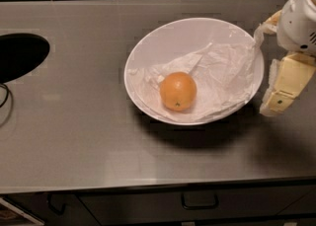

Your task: Pick orange from white bowl

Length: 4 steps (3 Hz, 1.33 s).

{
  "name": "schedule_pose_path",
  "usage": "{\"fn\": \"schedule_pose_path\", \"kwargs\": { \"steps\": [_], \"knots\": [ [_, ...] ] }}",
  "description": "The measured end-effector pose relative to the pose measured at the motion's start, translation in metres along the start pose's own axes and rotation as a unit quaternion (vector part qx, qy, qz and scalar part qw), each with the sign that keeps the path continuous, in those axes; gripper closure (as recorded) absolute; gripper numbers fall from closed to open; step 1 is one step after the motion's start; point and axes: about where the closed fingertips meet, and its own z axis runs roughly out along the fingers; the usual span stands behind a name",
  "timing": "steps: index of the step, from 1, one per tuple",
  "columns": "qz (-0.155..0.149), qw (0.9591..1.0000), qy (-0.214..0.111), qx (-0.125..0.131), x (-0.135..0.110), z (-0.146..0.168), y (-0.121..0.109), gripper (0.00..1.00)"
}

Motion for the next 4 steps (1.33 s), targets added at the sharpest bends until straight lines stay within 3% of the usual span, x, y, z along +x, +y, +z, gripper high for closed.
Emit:
{"fn": "schedule_pose_path", "kwargs": {
  "steps": [2,4],
  "knots": [
    [-0.061,0.9975,-0.036,0.009,-0.065,0.011,-0.026,0.0],
    [-0.106,0.992,-0.067,-0.01,-0.102,0.034,-0.031,0.0]
  ]
}}
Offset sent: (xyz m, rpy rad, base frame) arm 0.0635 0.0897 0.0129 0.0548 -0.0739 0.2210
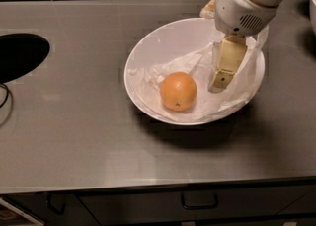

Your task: Pick orange from white bowl

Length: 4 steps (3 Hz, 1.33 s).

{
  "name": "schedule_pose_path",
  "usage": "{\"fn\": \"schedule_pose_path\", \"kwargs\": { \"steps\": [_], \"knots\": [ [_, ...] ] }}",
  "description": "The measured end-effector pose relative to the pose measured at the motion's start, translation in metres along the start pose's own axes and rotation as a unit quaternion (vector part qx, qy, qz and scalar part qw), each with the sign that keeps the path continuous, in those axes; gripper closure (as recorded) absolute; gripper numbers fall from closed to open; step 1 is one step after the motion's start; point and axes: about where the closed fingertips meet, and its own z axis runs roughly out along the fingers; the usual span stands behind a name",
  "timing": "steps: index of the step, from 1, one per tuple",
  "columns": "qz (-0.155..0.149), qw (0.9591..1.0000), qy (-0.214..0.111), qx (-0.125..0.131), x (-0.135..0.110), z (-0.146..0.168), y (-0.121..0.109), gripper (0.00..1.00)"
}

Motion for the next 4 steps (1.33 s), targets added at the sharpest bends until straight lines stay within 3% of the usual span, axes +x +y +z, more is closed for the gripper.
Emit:
{"fn": "schedule_pose_path", "kwargs": {
  "steps": [1,4],
  "knots": [
    [-0.009,0.9995,-0.015,-0.025,-0.009,0.022,0.004,0.0],
    [-0.016,0.9946,-0.038,-0.095,-0.018,0.069,0.031,0.23]
  ]
}}
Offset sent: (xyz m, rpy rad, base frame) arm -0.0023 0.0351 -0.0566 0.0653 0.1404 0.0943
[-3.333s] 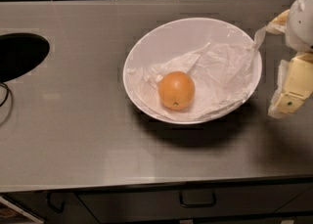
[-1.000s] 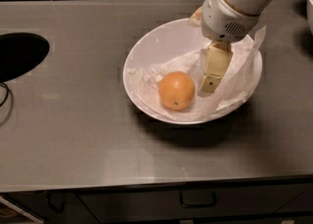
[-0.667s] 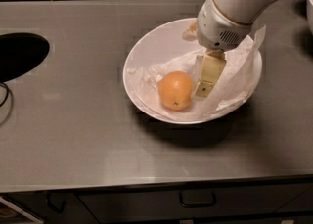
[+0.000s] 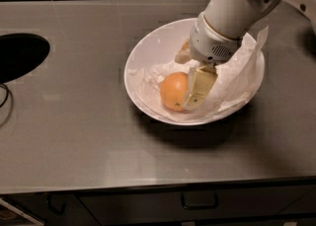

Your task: Pick orange from white bowl

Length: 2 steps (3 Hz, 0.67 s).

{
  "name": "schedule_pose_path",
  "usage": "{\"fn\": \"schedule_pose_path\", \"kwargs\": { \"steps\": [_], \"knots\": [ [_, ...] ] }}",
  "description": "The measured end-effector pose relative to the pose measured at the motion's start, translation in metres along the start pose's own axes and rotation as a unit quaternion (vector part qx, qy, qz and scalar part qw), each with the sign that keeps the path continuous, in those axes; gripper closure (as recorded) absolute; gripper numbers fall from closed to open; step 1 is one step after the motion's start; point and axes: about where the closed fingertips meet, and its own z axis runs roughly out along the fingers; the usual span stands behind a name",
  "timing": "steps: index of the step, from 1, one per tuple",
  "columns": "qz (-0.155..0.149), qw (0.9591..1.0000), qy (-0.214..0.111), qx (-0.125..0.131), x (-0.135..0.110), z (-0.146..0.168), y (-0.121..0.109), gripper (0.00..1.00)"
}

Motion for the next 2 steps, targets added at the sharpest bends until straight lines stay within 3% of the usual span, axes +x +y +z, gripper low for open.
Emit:
{"fn": "schedule_pose_path", "kwargs": {
  "steps": [2],
  "knots": [
    [-0.004,0.9998,-0.004,-0.021,-0.0018,0.0142,0.0065,0.27]
  ]
}}
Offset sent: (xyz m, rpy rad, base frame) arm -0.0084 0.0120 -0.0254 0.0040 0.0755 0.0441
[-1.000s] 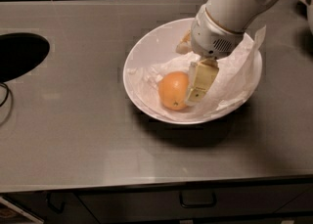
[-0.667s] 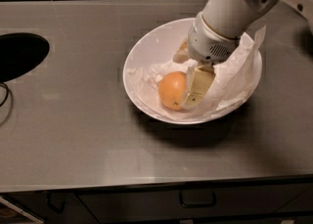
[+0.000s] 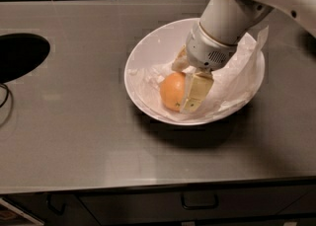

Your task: Pick orange from white bowl

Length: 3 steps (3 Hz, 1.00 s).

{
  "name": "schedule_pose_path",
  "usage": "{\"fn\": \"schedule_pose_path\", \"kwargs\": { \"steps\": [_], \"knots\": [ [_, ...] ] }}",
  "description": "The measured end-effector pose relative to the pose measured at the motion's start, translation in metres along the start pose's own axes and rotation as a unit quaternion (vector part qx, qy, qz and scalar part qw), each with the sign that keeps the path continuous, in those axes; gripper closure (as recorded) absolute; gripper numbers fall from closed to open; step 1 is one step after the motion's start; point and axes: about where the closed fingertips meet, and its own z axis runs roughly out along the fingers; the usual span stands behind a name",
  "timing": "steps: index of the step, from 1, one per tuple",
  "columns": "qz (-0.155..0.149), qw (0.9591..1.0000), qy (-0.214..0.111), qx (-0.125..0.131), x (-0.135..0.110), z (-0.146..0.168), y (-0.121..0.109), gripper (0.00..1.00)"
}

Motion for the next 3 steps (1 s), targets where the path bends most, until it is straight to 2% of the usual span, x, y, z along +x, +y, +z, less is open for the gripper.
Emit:
{"fn": "schedule_pose_path", "kwargs": {
  "steps": [1,3],
  "knots": [
    [-0.005,0.9999,-0.001,-0.011,-0.0034,0.0095,0.0008,0.26],
    [-0.003,1.0,-0.002,0.004,-0.0066,0.0158,-0.0052,0.27]
  ]
}}
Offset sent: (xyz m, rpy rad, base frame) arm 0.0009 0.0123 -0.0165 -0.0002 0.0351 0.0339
